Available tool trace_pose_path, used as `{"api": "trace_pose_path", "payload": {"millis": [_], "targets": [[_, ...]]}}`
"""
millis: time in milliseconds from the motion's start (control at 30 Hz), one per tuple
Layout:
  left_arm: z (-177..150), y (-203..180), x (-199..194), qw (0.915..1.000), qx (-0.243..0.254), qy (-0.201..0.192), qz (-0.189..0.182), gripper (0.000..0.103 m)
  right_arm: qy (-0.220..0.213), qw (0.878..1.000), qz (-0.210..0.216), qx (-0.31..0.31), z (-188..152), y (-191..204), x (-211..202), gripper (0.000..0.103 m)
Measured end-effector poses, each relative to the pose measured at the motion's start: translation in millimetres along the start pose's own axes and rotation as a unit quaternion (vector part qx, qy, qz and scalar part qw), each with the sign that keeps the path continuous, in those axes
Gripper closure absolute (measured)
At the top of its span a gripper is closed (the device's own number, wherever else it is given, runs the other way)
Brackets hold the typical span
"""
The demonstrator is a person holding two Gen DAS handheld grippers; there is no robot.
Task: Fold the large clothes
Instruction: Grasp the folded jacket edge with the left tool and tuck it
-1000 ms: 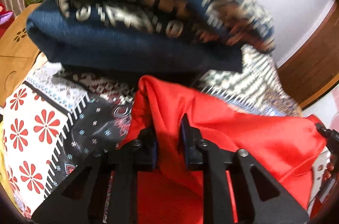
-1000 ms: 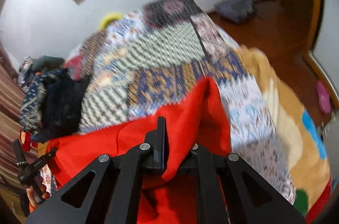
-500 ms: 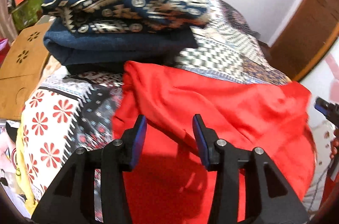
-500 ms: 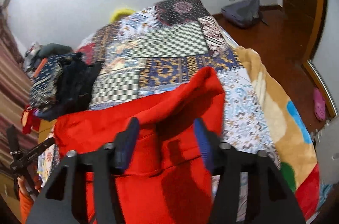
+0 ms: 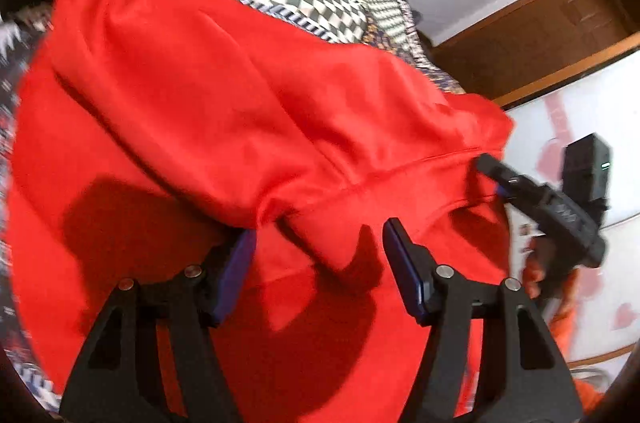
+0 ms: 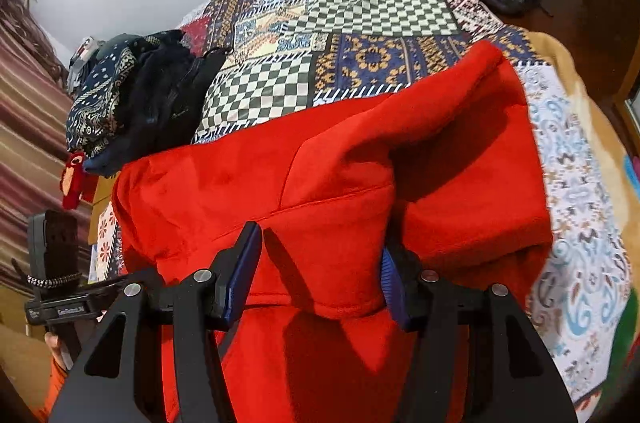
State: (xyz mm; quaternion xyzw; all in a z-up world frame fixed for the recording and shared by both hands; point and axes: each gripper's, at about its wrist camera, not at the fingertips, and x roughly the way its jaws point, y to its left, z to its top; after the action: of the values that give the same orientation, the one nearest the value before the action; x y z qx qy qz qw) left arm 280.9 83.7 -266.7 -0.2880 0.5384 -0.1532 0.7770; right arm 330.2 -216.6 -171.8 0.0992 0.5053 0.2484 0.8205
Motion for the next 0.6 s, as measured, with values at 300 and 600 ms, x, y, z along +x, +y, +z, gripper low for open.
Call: {"api": "trace_pose_path", "payload": {"millis": [300,600], "targets": [[-4.8,-11.9,4.2,0.9994,-0.001,0.011,-0.034,0.098,-0.015,1.000,0.010,-0.016,-8.2,12.3,-15.8,0.092],[-23.4,-48.6,-59.0,0.9917,0.105,-0.074,0.009,0.099,-0.041,0.998,0.029,-0.026,-34.6,31.8,-48.2,0.093]]}}
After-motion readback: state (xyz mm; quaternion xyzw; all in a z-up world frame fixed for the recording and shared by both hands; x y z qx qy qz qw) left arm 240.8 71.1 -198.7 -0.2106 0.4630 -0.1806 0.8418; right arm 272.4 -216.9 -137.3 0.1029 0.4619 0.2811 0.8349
